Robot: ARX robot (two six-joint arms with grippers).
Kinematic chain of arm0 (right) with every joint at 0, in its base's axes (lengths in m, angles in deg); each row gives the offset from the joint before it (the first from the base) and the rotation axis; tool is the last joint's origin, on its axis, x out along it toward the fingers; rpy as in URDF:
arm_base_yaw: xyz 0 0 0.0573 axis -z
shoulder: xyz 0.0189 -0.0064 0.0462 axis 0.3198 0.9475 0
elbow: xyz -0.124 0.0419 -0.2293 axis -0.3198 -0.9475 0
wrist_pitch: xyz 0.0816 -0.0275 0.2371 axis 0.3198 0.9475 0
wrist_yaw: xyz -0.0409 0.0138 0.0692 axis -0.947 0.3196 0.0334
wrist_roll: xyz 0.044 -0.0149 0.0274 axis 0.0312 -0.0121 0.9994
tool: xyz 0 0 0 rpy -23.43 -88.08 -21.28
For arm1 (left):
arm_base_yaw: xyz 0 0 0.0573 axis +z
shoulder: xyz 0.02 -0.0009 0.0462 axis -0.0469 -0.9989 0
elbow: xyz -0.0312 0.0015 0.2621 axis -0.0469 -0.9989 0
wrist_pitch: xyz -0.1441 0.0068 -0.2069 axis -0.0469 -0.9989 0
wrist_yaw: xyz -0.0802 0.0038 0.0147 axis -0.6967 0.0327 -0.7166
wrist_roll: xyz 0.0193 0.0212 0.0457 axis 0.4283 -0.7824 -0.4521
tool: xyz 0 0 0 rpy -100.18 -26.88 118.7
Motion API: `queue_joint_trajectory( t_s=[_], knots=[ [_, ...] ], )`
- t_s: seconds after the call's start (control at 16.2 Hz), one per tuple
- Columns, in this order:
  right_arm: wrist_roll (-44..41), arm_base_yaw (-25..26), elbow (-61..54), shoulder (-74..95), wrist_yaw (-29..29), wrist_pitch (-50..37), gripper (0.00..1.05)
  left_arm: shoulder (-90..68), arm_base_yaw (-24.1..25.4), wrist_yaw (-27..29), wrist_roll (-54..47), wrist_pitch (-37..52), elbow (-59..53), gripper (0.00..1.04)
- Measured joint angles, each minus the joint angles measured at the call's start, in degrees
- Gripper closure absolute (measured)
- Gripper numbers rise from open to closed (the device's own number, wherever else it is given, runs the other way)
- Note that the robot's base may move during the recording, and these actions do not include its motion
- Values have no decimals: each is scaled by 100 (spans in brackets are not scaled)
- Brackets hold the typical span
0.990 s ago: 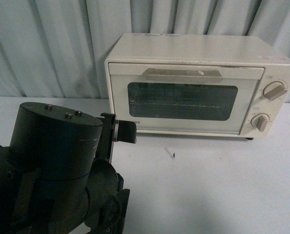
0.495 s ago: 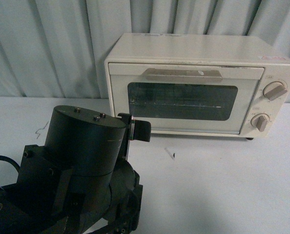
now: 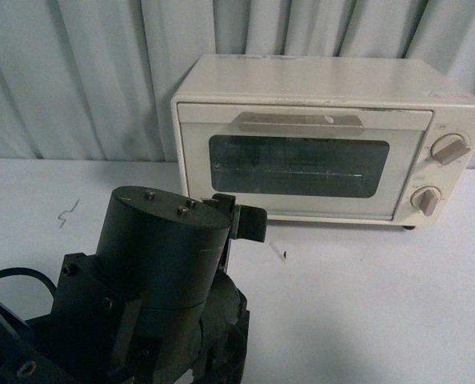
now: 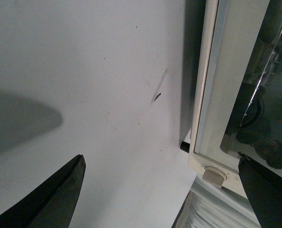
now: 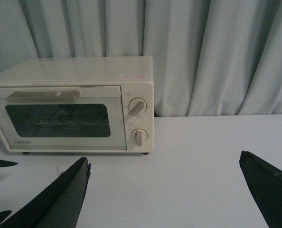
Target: Open oven
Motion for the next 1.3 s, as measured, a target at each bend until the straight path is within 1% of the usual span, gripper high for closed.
queue_joint_trajectory(
  t_s=[0.56, 0.93, 1.3],
  knots=[
    [0, 0, 0, 0, 0, -2, 6, -225, -42, 20, 0, 146, -31, 7],
    [0, 0, 0, 0, -2, 0, 6, -225, 42, -15, 0, 225, -52, 7],
    [0, 0, 0, 0, -2, -2, 6, -210, 72, -63, 0, 120, -96, 7]
  ],
)
